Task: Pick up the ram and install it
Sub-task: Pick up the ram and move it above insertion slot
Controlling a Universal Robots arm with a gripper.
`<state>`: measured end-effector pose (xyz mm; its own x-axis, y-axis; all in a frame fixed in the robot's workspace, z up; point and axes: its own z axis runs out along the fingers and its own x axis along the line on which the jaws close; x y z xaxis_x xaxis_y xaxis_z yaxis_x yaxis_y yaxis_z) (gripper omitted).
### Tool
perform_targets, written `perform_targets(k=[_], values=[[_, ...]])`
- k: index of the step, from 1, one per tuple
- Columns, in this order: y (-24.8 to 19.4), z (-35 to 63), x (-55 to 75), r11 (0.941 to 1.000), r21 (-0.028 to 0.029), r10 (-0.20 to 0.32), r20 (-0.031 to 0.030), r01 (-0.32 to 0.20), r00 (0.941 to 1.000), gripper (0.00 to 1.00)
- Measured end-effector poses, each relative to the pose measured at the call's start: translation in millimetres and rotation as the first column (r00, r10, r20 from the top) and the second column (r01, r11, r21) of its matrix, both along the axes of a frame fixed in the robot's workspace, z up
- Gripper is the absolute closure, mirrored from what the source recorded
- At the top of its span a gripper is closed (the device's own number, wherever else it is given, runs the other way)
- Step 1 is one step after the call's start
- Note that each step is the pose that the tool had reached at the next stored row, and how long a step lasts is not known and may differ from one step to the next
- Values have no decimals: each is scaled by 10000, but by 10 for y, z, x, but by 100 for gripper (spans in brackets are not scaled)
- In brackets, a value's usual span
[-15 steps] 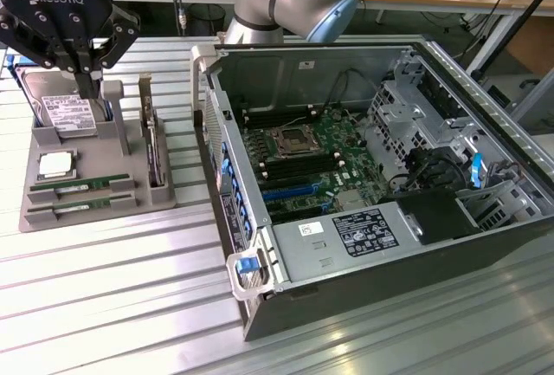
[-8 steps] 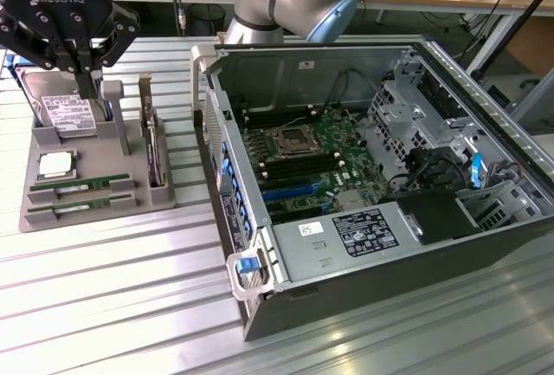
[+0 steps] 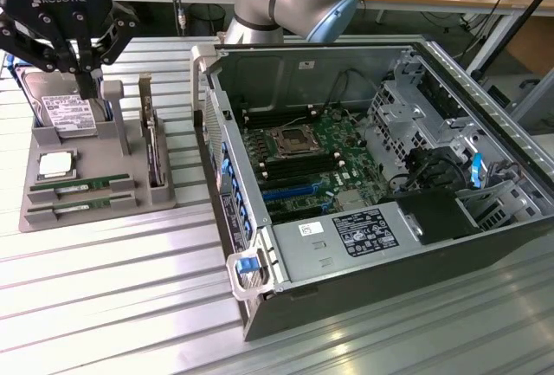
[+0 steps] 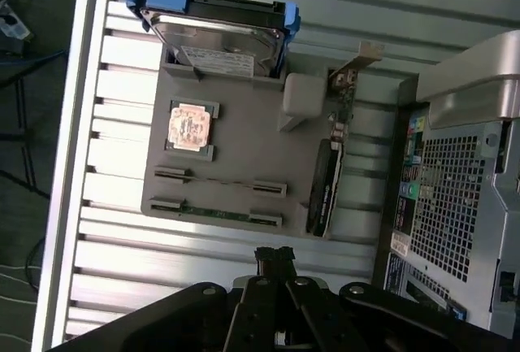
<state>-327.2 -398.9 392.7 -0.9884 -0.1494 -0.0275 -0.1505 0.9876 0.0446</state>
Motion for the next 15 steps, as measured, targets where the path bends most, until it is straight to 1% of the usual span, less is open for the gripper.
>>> perform_targets(k=[2, 5, 7, 9, 11, 15], values=[[0, 0, 0, 9993, 0, 377, 1, -377, 9993, 89], [0, 0, 0, 9951, 0, 984, 0, -984, 9951, 89], [0, 0, 0, 9898, 0, 1423, 0, -1423, 9898, 89], [0, 0, 0, 9846, 0, 1749, 0, -1749, 9846, 89], [0, 0, 0, 9762, 0, 2170, 0, -2170, 9762, 89], [0, 0, 0, 9568, 0, 2909, 0, -2909, 9568, 89]])
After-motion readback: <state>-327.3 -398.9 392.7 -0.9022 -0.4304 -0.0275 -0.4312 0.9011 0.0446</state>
